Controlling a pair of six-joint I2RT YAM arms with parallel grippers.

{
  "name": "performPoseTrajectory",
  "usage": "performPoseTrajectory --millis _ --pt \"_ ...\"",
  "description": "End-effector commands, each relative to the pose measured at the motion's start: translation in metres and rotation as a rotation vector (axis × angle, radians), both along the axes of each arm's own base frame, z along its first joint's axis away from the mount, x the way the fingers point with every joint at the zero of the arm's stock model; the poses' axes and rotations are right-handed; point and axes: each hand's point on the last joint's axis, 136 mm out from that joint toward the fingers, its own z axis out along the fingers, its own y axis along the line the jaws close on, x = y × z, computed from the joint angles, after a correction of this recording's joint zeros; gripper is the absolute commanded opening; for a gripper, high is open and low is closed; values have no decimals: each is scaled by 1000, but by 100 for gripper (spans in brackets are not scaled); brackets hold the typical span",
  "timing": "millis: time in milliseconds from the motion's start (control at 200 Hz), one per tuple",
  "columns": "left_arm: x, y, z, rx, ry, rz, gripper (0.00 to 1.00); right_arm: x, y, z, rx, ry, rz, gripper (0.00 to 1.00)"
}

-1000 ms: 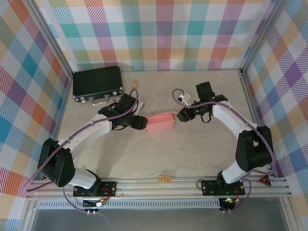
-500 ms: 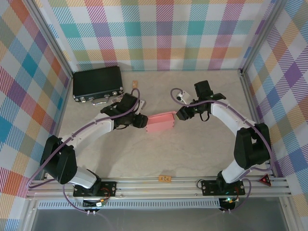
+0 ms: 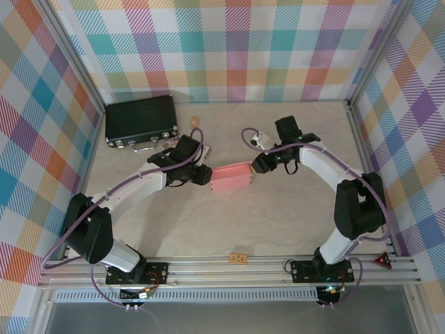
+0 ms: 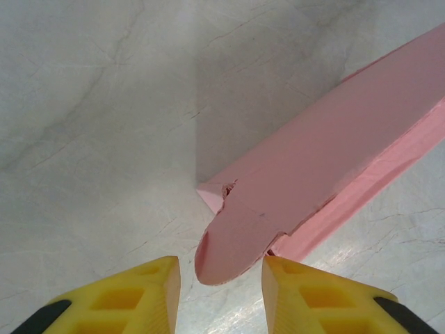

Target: Fold the paper box

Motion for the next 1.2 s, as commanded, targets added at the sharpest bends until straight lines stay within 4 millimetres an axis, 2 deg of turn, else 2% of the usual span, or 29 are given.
performPoseTrajectory --millis 0,565,890,1195 --pt "7 0 3 -19 -14 17 36 2 4 8 10 -3 2 38" --pt "9 -7 6 -58 -29 9 36 -1 2 4 2 12 -6 30" --pt "6 -7 1 -61 -7 11 26 -4 6 6 19 33 -4 21" --pt "3 -8 -1 -80 10 18 25 -8 9 8 28 61 -18 18"
